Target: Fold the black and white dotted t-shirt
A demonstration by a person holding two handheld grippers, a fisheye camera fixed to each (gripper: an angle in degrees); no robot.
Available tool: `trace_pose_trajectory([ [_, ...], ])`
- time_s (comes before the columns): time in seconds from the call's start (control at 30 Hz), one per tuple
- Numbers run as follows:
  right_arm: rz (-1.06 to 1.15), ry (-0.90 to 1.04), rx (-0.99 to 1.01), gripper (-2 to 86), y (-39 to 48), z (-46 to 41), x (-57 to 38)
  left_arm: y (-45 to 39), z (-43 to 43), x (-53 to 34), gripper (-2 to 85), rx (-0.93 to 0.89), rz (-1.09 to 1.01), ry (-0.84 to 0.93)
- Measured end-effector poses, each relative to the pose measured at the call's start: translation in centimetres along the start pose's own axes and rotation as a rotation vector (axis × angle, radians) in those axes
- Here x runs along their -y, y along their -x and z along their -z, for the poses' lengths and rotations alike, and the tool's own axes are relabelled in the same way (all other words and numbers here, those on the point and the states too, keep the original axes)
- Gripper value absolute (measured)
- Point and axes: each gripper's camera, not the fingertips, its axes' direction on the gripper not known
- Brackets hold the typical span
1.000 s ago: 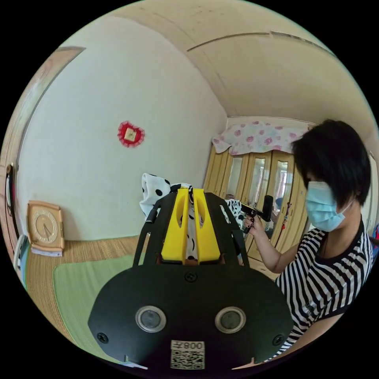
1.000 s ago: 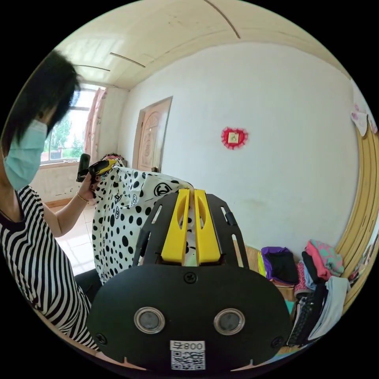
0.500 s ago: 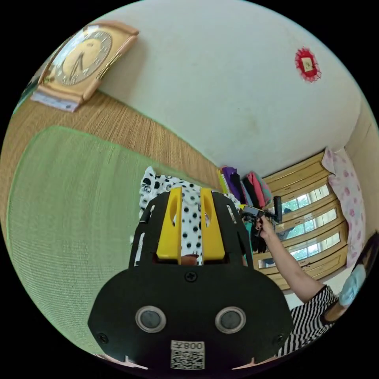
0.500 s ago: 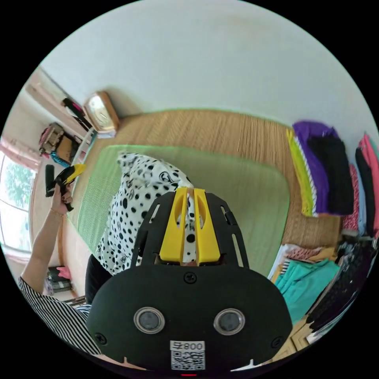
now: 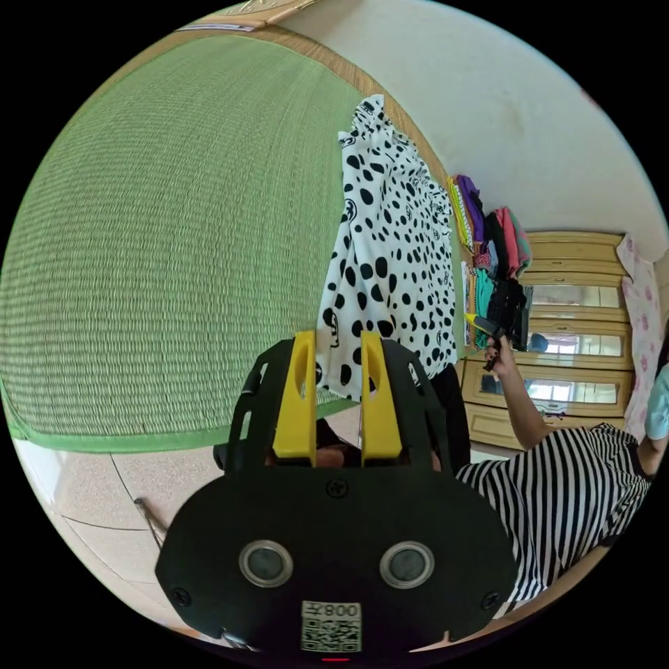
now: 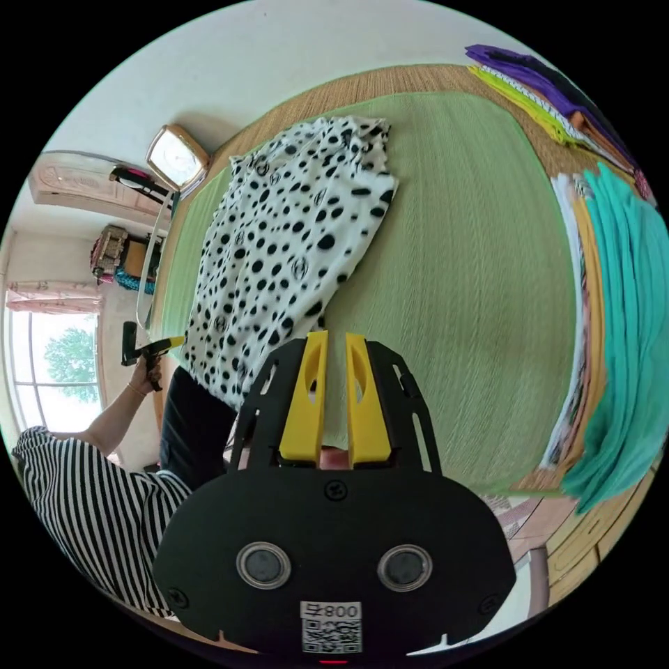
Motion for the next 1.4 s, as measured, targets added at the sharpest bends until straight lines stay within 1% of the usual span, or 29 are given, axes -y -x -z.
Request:
trace_pose_trajectory([
  [0.07, -0.017, 0.007, 0.041, 6.7, 0.5, -0.3, -1.9, -0.4, -0.6, 0.4, 9.4, 0.056, -0.034, 0.012],
  [0.2, -0.045, 0.0, 0.003, 7.1, 1.4, -0.9, -4.2, -1.1, -2.0, 1.9, 8.3, 0.146, -0.081, 0.06],
  [0.3, -0.051, -0.002, 0.0, 7.3, 1.7, -1.5, -3.9, -1.5, -2.9, 2.7, 6.7, 0.208, -0.099, 0.095],
  [0.37, -0.047, 0.01, -0.052, 7.2, 1.9, -1.9, -3.4, -1.7, -3.5, 3.1, 4.7, 0.262, -0.112, 0.124],
  [0.43, -0.056, 0.032, -0.061, 6.9, 1.8, -2.6, -2.8, -1.7, -3.9, 3.4, 3.4, 0.295, -0.113, 0.131],
  [0.53, -0.092, 0.031, -0.063, 5.4, 1.4, -3.2, -2.4, -1.0, -4.2, 3.7, 2.2, 0.258, -0.078, 0.145],
  [0.67, -0.086, 0.028, -0.073, 4.5, 1.4, -3.2, -2.1, -0.4, -4.0, 3.2, 1.4, 0.238, -0.062, 0.132],
  [0.77, -0.087, 0.032, -0.067, 4.7, 1.4, -3.1, -1.9, 0.2, -4.0, 2.6, 1.2, 0.21, -0.039, 0.117],
  [0.93, -0.087, 0.01, -0.052, 5.8, 1.6, -2.8, -2.1, 0.6, -4.2, 2.4, 1.2, 0.213, -0.024, 0.125],
  [1.03, -0.088, -0.032, -0.08, 6.0, 1.9, -2.0, -2.3, 0.9, -4.1, 2.5, 1.2, 0.213, -0.019, 0.125],
  [1.13, -0.084, 0.003, -0.103, 6.0, 2.0, -2.8, -2.1, 1.3, -4.0, 2.4, 1.1, 0.2, -0.002, 0.124],
  [1.4, -0.086, -0.014, -0.214, 5.3, 4.1, -3.4, -3.7, 1.9, -3.4, 1.3, 1.1, 0.167, 0.037, 0.096],
])
